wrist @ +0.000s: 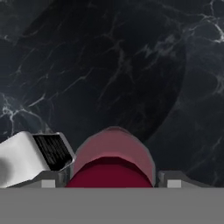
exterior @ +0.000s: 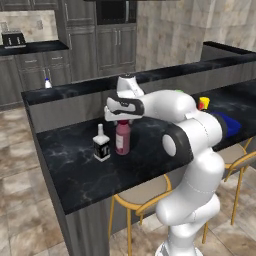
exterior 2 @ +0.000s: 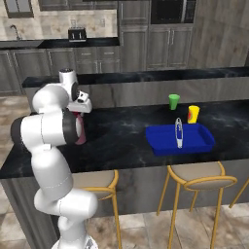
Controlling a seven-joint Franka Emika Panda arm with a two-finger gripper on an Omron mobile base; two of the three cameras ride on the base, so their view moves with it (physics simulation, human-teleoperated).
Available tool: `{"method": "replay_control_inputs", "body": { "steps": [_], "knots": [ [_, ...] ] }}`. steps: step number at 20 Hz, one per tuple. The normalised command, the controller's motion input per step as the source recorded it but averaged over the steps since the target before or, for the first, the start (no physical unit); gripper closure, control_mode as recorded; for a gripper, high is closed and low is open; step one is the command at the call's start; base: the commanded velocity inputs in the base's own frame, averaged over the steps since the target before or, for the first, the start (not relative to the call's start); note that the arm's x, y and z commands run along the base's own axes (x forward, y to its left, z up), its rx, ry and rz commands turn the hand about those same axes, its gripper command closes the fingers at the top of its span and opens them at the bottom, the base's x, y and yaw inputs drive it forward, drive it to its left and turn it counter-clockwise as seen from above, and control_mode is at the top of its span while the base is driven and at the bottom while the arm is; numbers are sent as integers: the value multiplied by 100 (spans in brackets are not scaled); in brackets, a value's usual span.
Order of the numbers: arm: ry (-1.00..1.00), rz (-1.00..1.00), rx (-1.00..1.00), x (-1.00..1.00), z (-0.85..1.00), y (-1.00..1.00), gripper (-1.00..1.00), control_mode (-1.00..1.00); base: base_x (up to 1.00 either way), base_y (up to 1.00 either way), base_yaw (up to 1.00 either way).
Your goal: Place the drinks on the dining counter in a tight cluster.
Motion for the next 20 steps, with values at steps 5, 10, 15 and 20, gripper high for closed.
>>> {"method": "replay_control_inputs", "body": {
  "steps": [5, 10, 15, 20],
  "knots": [
    [-2, 0, 0, 0, 0, 2, 100, -100, 0, 0, 0],
    [-5, 0, 0, 0, 0, 0, 100, -100, 0, 0, 0],
    [0, 0, 0, 0, 0, 0, 100, -100, 0, 0, 0],
    [0, 0, 0, 0, 0, 0, -100, -100, 0, 0, 0]
  ]
}}
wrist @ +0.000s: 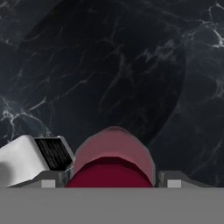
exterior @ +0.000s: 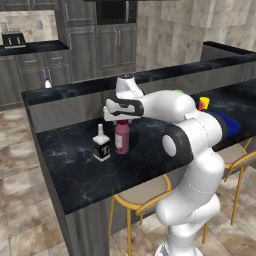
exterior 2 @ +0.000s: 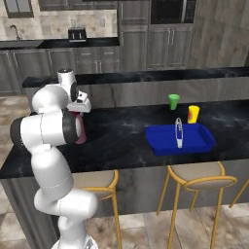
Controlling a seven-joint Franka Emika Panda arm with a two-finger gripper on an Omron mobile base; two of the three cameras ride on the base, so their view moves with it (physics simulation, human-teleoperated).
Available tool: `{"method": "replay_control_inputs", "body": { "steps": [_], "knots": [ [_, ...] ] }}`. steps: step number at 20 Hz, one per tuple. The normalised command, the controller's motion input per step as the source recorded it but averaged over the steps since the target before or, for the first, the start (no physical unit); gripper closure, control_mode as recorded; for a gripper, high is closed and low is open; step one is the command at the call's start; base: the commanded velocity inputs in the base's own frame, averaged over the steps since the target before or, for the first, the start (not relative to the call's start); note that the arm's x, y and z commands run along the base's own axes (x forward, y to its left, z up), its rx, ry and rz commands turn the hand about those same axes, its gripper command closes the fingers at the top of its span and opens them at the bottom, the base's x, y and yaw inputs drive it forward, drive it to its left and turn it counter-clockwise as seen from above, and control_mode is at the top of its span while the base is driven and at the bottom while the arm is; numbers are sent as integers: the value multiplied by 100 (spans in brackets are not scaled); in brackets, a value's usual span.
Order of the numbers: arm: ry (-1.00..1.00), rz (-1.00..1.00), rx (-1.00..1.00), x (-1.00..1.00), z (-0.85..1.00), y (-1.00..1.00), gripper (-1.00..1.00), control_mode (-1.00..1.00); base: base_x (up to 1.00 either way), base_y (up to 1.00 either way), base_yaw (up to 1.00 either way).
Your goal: Place the drinks on the dining counter in a tight cluster.
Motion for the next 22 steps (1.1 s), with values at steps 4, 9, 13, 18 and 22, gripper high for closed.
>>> {"method": "replay_control_inputs", "body": {
  "steps": [4, 9, 13, 18, 22],
  "knots": [
    [0, 0, 0, 0, 0, 0, -100, -100, 0, 0, 0],
    [0, 0, 0, 0, 0, 0, -100, -100, 0, 0, 0],
    [0, 0, 0, 0, 0, 0, -100, -100, 0, 0, 0],
    [0, 0, 0, 0, 1, -1, -100, -100, 0, 0, 0],
    [0, 0, 0, -19, 18, -5, -100, -100, 0, 0, 0]
  ]
}}
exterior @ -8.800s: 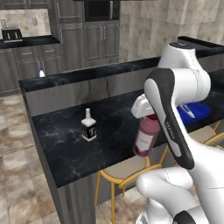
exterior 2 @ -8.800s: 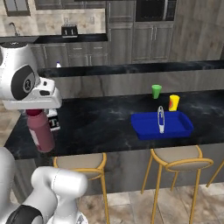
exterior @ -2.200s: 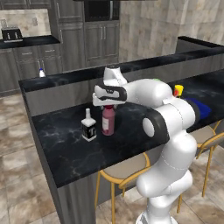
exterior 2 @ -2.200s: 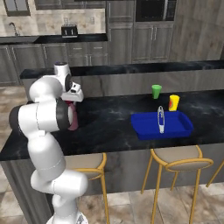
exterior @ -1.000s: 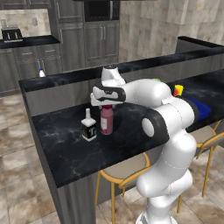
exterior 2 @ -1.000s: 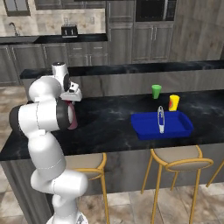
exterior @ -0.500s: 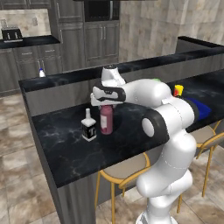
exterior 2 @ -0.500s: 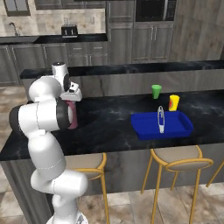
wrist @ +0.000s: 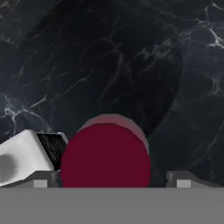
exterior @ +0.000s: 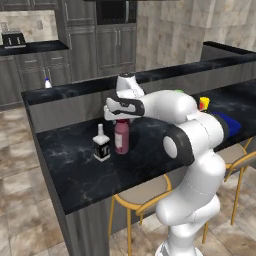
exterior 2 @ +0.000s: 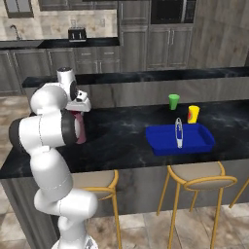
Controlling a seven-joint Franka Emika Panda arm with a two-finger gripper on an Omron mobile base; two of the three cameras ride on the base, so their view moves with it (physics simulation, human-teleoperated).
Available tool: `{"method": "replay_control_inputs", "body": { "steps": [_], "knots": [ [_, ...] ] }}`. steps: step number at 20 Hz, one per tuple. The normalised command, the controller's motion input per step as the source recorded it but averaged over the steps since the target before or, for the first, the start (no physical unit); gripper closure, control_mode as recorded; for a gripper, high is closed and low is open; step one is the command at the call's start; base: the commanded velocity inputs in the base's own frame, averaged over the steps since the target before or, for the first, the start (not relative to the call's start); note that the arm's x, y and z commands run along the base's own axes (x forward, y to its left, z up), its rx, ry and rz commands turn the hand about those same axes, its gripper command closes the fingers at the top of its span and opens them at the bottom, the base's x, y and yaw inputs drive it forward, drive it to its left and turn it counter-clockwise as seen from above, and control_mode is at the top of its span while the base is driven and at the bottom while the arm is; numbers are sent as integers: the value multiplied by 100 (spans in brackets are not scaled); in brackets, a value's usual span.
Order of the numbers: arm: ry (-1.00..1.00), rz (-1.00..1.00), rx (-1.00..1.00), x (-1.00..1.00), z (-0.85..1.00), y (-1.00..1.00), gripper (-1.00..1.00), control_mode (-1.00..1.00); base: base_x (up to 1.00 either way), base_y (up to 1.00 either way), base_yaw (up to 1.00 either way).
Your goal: Place the drinks on the dining counter in a tight cluster.
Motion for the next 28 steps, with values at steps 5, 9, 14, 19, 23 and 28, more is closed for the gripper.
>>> {"method": "replay_control_inputs", "body": {
  "steps": [5, 9, 14, 19, 23, 28],
  "knots": [
    [-2, 0, 0, -55, 36, -2, -100, -100, 0, 0, 0],
    [-1, 0, 1, -94, 26, -18, -100, -100, 0, 0, 0],
    [0, 0, 4, -100, 2, -30, -100, -100, 0, 0, 0],
    [-3, 0, 4, -100, 3, -38, -100, -100, 0, 0, 0],
    [-4, 0, 0, -83, 27, -18, -100, -100, 0, 0, 0],
    [0, 0, 0, -73, 25, -3, -100, -100, 0, 0, 0]
  ]
}}
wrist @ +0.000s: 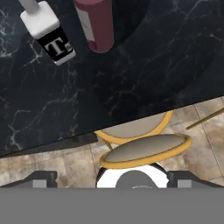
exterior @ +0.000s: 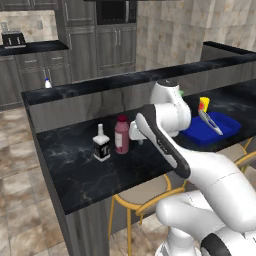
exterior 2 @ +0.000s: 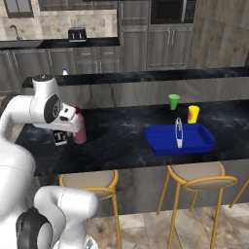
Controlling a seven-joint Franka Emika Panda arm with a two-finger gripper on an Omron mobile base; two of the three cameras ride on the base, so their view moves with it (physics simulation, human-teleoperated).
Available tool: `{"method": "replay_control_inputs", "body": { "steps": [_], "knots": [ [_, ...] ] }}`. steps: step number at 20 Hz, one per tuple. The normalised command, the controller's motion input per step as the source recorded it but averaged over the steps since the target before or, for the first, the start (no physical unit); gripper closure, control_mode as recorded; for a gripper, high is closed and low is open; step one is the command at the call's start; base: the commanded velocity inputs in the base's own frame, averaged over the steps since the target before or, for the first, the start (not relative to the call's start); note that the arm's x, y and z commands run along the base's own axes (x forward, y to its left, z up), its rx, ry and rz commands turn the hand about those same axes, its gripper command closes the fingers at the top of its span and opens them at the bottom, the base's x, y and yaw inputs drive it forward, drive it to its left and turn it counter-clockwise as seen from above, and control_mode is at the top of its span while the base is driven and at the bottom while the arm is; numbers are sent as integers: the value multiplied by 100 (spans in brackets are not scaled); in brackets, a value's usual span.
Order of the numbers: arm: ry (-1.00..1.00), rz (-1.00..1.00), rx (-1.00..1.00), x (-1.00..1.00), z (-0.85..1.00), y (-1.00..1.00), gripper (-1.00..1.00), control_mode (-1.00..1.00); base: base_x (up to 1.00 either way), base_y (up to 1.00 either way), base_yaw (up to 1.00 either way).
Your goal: Place the drinks on the dining counter in a tight cluster.
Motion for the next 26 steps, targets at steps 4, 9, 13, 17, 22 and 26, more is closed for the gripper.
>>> {"method": "replay_control_inputs", "body": {
  "steps": [4, 9, 13, 17, 22, 26],
  "knots": [
    [0, 0, 0, -75, 8, 0, -100, -100, 0, 0, 0],
    [0, 0, 0, -25, 1, 0, -100, -100, 0, 0, 0],
    [0, 0, 0, 0, 0, 0, -100, -100, 0, 0, 0],
    [0, 0, 0, 0, 0, 0, -100, -100, 0, 0, 0],
    [0, 0, 0, -4, 0, 0, -100, 100, -37, 5, 0],
    [0, 0, 0, 0, 0, 0, -100, 100, -76, 95, 0]
  ]
}}
